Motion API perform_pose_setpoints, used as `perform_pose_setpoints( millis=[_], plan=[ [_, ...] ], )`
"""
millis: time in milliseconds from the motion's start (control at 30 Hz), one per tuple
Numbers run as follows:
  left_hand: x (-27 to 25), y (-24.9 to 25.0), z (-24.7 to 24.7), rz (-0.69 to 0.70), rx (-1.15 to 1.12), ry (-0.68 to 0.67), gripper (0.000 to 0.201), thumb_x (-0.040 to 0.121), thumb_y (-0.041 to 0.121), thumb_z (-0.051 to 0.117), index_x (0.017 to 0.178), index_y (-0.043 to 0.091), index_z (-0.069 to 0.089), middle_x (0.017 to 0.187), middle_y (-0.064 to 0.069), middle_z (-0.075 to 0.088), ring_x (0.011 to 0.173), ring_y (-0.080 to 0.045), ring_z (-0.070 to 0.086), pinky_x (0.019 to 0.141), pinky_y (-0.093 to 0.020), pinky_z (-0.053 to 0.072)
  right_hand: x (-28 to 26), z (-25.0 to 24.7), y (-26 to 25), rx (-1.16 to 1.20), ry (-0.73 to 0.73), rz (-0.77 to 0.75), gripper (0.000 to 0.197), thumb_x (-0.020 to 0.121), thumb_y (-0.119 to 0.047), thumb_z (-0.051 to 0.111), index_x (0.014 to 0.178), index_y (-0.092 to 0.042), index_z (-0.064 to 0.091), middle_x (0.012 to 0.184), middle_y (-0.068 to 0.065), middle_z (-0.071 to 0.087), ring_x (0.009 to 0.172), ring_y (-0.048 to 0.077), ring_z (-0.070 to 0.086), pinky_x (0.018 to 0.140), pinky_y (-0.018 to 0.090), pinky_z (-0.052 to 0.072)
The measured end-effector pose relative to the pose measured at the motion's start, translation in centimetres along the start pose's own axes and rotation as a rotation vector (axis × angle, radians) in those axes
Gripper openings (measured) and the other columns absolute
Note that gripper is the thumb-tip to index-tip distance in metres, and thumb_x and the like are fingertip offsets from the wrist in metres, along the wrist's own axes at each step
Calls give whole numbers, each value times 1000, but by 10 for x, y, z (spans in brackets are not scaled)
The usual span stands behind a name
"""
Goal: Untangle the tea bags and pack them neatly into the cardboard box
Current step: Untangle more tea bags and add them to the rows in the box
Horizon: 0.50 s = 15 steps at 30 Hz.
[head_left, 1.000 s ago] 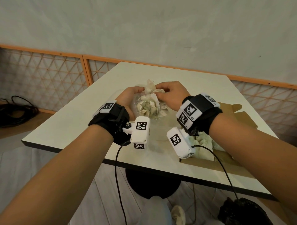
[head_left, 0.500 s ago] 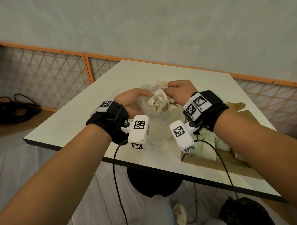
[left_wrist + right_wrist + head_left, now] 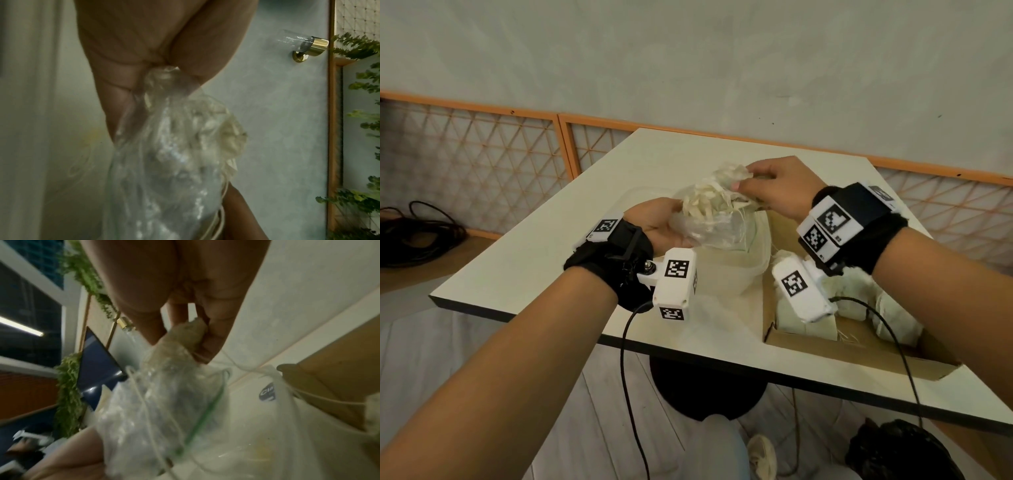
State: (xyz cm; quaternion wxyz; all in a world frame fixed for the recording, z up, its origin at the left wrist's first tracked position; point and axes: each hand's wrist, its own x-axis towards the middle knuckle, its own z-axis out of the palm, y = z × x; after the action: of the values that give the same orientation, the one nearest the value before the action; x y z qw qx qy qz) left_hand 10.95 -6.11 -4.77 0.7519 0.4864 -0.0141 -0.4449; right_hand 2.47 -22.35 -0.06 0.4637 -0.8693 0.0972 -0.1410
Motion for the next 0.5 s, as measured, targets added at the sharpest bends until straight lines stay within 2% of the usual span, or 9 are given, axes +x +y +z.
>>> perform_pose_setpoints(
  millis=[100,133,200,233,267,333,400,433,500],
  plan=[
    [3,0,0,33,-10,8,34,102,11,36,129,5,55,131,-12,58,120,-27,56,84,-40,52,-9,-2,-6,-86,-142,-18,36,73,-29,77,106,-16,67,103,0,69,94,14,65,89,29,52],
    [3,0,1,34,-14,4,34,102,10,35,130,5,54,131,-12,59,118,-27,59,83,-41,53,-10,-4,-7,-112,-163,-30,38,73,-30,77,108,-18,66,103,-2,68,93,11,64,87,23,52],
    [3,-1,2,24,-31,7,33,102,9,33,121,2,59,118,-14,64,96,-27,68,73,-40,57,-12,-8,-10,-148,-206,-59,42,74,-28,76,113,-18,63,102,-6,65,85,1,60,71,4,48],
    [3,-1,1,21,-47,17,33,102,7,32,120,2,59,116,-15,64,89,-28,69,69,-41,57,-12,-11,-10,-152,-227,-65,43,75,-26,75,115,-18,62,102,-7,63,84,-3,58,63,-1,43],
    [4,0,-1,25,-61,31,35,102,5,31,124,2,57,119,-15,63,90,-28,67,68,-42,57,-12,-12,-11,-155,-251,-64,42,75,-25,75,114,-18,62,103,-9,63,85,-3,57,62,-2,41],
    [7,1,-5,42,-68,41,38,101,3,30,131,4,52,122,-14,61,95,-27,64,72,-44,56,-13,-14,-9,-150,-295,-67,41,73,-24,76,111,-23,64,104,-12,66,93,1,61,77,5,43],
    [8,2,-7,48,-75,19,36,102,7,32,130,6,53,111,-12,65,89,-26,68,71,-42,57,-11,-14,-3,-115,-310,-69,43,70,-20,78,111,-25,66,106,-9,69,98,5,64,88,15,45],
    [7,3,-6,44,-81,-9,34,102,14,35,130,6,53,111,-12,66,92,-25,69,75,-39,58,-11,-14,-1,-67,-299,-65,43,70,-17,78,111,-24,66,103,-8,70,95,5,65,86,16,48],
    [2,2,-4,38,-63,-105,45,97,35,46,132,9,54,127,-9,62,113,-24,62,92,-38,51,-11,-13,4,99,-263,-20,35,72,-6,75,104,-17,68,92,-5,71,81,6,68,75,17,54]
  ],
)
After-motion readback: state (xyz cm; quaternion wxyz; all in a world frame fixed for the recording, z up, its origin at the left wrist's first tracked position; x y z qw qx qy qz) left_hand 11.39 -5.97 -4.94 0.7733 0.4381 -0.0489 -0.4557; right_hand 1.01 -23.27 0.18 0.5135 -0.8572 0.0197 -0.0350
